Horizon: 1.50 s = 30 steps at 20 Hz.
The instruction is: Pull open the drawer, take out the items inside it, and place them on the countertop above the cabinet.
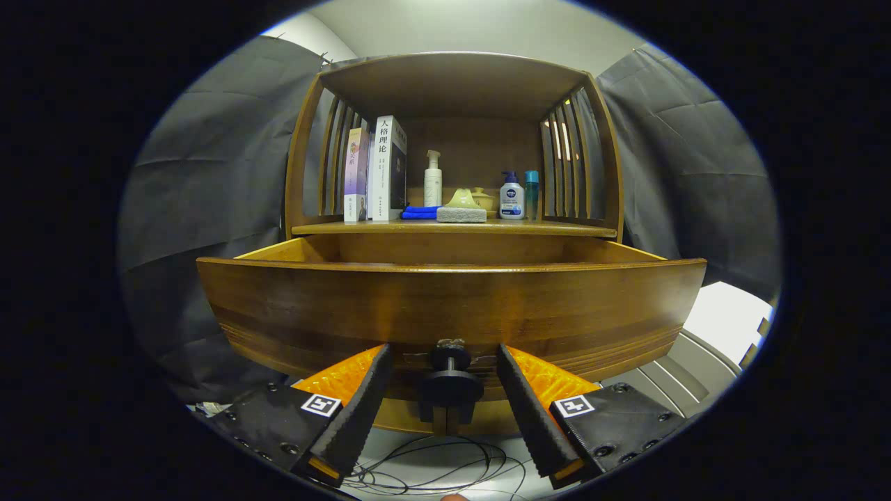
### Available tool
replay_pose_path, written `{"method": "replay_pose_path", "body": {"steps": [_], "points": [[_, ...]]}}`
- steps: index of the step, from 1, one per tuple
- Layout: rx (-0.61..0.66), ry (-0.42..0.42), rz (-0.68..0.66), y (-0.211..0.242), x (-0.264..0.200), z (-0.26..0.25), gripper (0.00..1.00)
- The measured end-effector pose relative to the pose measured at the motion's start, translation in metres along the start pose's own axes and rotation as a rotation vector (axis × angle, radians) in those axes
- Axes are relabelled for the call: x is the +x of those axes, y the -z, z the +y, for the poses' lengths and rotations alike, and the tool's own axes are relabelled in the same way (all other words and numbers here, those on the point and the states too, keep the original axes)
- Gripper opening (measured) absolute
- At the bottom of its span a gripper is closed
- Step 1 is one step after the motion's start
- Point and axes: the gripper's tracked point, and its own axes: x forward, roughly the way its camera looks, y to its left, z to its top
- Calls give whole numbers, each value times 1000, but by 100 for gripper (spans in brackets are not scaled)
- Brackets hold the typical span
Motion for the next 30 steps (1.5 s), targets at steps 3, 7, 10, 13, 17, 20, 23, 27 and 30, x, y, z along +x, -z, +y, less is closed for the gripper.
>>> {"method": "replay_pose_path", "body": {"steps": [3,7,10,13,17,20,23,27,30], "points": [[-6,3,0,-1,0,0,95],[-4,4,-1,-3,4,1,96],[7,8,11,-7,17,2,95],[-9,13,17,-11,31,1,95],[-3,13,12,-16,43,1,96],[-2,19,17,-19,59,2,96],[2,25,22,-23,73,3,96],[12,33,20,-27,92,5,96],[26,33,15,-30,106,5,96]]}}
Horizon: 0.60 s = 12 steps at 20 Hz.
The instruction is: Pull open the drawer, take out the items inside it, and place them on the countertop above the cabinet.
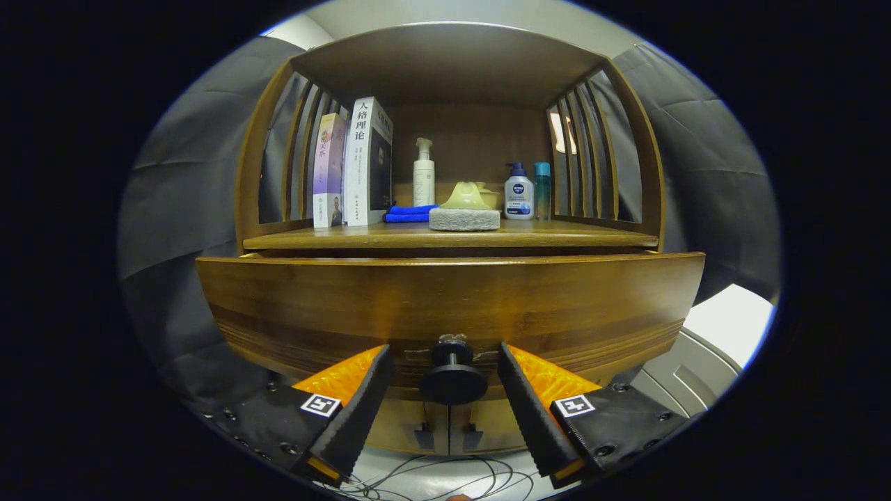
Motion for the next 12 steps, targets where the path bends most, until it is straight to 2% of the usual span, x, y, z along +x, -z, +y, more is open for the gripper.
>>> {"method": "replay_pose_path", "body": {"steps": [12], "points": [[8,2,-12,-10,53,2,96]]}}
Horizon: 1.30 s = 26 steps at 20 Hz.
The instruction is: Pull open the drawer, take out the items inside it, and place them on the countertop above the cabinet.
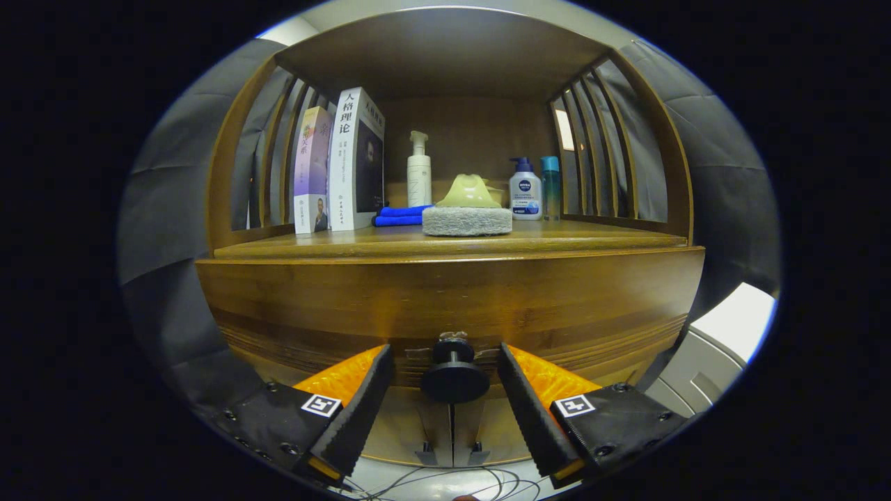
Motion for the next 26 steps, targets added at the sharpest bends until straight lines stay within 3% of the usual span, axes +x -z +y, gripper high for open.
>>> {"method": "replay_pose_path", "body": {"steps": [9,26], "points": [[-36,26,18,-2,6,-6,97],[16,-35,-131,-95,-152,-62,97]]}}
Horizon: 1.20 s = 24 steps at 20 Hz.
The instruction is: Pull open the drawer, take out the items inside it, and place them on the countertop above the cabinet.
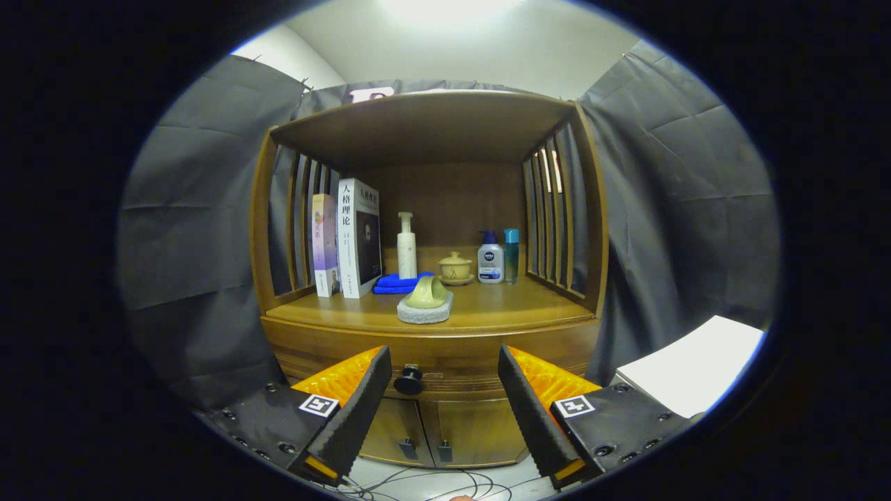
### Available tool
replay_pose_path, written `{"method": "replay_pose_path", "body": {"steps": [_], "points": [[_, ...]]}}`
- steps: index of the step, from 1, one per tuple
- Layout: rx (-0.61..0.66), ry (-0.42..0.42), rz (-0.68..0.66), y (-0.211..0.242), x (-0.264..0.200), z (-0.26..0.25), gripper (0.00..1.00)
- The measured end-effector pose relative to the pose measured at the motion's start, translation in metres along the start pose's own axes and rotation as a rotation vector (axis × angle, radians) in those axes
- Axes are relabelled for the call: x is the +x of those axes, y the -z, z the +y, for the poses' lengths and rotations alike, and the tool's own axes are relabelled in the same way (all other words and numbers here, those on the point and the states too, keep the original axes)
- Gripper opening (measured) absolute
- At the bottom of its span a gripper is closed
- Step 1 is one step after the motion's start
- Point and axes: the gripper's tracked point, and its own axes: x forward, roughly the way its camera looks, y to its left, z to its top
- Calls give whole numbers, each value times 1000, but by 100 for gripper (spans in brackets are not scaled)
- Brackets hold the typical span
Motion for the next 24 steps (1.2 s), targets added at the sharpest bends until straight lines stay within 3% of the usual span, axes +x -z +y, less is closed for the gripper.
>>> {"method": "replay_pose_path", "body": {"steps": [7,13,24], "points": [[56,-33,0,-16,-41,-12,95],[18,-63,-16,-18,-66,-12,95],[15,-72,-26,-22,-75,-20,95]]}}
